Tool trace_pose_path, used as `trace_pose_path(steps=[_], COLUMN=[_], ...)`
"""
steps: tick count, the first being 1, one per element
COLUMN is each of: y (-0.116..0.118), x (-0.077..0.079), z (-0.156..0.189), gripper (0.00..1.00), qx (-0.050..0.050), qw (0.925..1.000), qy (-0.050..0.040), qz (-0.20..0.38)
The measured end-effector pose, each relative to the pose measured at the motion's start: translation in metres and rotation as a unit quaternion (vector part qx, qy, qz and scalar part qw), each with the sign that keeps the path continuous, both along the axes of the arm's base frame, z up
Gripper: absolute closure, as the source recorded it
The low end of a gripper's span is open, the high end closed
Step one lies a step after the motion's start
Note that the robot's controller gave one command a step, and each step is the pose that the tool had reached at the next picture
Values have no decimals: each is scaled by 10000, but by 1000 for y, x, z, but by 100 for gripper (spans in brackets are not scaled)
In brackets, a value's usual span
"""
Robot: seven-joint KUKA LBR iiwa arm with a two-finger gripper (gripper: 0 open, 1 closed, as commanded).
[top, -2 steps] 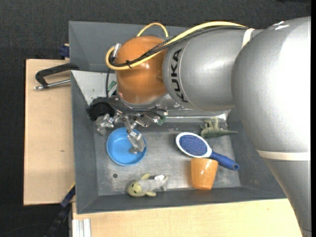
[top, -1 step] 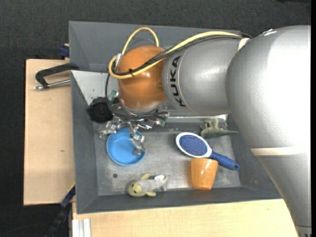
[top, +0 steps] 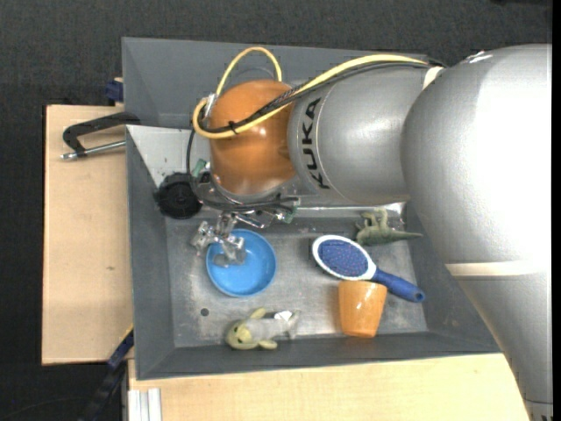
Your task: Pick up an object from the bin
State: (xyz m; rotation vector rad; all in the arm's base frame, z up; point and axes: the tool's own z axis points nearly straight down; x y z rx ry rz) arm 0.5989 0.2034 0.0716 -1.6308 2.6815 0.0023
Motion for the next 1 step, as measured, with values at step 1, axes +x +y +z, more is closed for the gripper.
trace_pose_path(steps=[1], y=[-10], x=[-2], z=[131], gripper=[100], qx=[18], qw=[9998], qy=[-68], qz=[171])
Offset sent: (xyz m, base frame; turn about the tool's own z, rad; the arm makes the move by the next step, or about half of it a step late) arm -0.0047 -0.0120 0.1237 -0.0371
